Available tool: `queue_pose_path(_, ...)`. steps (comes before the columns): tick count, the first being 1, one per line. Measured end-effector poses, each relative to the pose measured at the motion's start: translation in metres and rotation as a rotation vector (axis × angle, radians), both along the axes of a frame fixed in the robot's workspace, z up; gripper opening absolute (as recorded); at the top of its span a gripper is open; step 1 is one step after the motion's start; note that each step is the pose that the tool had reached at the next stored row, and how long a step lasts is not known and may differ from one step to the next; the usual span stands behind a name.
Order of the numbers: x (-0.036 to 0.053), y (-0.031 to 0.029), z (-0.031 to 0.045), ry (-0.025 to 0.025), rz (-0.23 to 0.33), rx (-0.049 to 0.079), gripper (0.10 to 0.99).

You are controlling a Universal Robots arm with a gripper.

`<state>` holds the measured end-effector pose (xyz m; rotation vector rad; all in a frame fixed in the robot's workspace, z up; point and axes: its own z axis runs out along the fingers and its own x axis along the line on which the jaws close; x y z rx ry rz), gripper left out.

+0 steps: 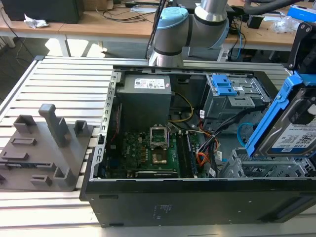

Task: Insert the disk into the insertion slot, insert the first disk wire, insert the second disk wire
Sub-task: 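Insert the disk into the insertion slot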

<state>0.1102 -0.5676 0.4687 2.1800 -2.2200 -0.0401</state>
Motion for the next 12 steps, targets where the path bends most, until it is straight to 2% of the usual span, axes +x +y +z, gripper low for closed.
queue_pose_path(5,0.0007,0.0021,-0.0068,0.0000,0.000,0.000,0.365)
queue_pose_path(9,0.0027,0.0090,-0.0134,0.0000,0.000,0.000,0.365)
queue_pose_path(12,0.0035,0.0110,-0.0171,0.0000,0.000,0.000,0.365)
